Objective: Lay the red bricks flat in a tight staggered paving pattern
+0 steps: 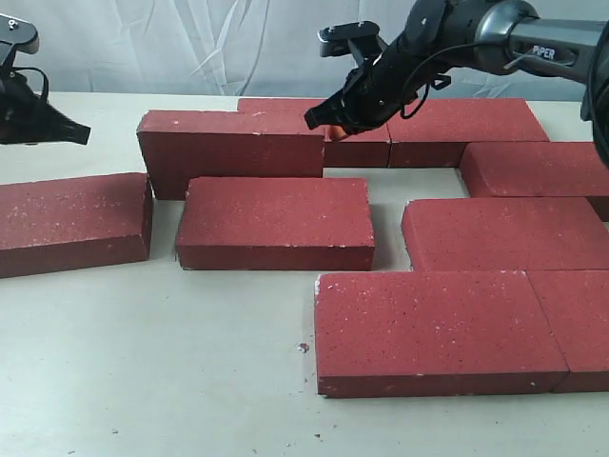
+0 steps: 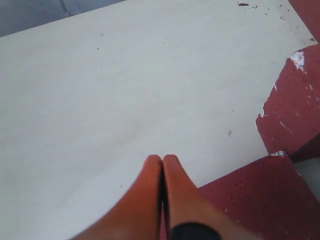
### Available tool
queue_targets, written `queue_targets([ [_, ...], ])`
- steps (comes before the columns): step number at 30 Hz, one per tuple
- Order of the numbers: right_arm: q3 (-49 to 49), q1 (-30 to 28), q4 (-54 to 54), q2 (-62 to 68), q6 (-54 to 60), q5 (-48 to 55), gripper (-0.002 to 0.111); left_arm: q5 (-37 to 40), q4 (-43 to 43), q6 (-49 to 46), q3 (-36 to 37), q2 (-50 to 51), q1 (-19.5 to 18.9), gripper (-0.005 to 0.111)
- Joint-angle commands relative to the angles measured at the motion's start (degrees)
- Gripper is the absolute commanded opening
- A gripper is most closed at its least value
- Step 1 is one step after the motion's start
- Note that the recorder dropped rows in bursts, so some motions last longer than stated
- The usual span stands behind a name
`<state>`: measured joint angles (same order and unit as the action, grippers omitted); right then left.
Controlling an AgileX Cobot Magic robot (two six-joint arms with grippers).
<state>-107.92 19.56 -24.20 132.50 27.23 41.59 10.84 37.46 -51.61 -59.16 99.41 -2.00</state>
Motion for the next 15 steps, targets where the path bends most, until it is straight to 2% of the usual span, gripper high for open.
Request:
queue_targets([
  [1, -2.75, 2.01, -0.61, 0.87, 0.22, 0.24, -0.001, -1.02, 0.56, 0.1, 0.31, -0.06, -0.15, 0.0],
  [15, -4.31, 7.4, -0.76, 1.01, 0.22, -0.34, -0.001, -0.91, 0.34, 0.1, 0.31, -0.06, -0.15, 0.0],
])
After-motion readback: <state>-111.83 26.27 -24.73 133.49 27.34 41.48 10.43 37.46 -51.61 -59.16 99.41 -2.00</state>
